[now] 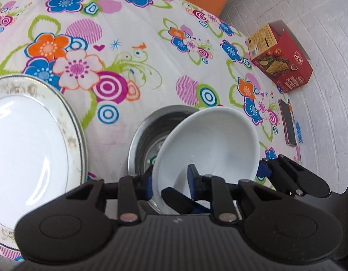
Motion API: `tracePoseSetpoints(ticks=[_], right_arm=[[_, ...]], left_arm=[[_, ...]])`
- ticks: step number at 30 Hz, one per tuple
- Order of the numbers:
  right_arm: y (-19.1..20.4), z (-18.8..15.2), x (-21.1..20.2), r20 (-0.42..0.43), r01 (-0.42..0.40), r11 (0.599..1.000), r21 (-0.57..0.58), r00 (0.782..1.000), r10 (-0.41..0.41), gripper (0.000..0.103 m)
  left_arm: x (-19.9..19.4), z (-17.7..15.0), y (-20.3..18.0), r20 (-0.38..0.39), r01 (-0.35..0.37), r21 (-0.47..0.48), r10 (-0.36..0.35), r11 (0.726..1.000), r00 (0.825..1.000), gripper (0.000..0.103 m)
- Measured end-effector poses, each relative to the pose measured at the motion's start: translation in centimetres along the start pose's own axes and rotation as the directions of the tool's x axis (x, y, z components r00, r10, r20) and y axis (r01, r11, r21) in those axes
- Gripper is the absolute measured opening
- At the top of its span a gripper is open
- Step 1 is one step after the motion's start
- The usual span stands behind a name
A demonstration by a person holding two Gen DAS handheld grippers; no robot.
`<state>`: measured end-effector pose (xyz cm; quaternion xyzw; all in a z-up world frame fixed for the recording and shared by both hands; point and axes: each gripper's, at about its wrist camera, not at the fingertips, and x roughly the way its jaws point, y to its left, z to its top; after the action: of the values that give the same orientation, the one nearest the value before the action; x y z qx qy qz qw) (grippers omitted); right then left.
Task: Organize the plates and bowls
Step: 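Carry the white bowl into the steel bowl and open the left gripper, then move the left gripper to the translucent blue bowl's rim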
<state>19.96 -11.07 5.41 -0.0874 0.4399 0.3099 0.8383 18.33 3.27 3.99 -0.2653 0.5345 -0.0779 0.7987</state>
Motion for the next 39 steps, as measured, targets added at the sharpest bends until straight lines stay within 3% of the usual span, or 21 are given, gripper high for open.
tracePoseSetpoints(ticks=[8,10,12,20,25,31,39], right_arm=[[-0.8,-1.7,-0.1,0.007,-0.016,0.998,0.057,1.000,0.016,0.078],[-1.1,-1.8,-0.3,0.014,0.002,0.998,0.070,1.000,-0.003,0.078],[-1.5,-1.9,-0.7,0.028,0.014,0.997,0.079,0.999,-0.016,0.078],[-3.3,-1.6,-1.9,0.097,0.045,0.990,0.132,0.994,-0.058,0.078],[-4.0,-0.6,-2.4,0.142,0.023,0.986,0.164,0.989,-0.047,0.078],[-3.2,2.9,-0.3,0.165,-0.031,0.987,0.157,0.986,0.004,0.079],[0.5,10.7,6.0,0.137,-0.120,0.990,0.077,0.985,0.109,0.079]], left_arm=[[0.6,-0.6,0.0,-0.006,-0.010,-0.004,0.010,1.000,1.000,0.025],[0.4,-0.5,-0.1,0.009,-0.028,0.007,0.028,1.000,1.000,0.038],[0.1,-0.3,-0.1,0.016,0.001,0.013,-0.001,1.000,1.000,0.059],[-2.7,0.3,-0.2,0.098,0.029,0.071,-0.036,0.997,0.995,0.060],[-5.1,1.7,1.9,0.156,0.012,0.072,-0.023,0.997,0.988,0.063],[-7.2,5.3,8.7,0.227,-0.074,-0.057,0.085,0.996,0.970,0.064],[-8.9,12.5,16.6,0.286,-0.125,-0.214,0.184,0.969,0.940,0.064]])
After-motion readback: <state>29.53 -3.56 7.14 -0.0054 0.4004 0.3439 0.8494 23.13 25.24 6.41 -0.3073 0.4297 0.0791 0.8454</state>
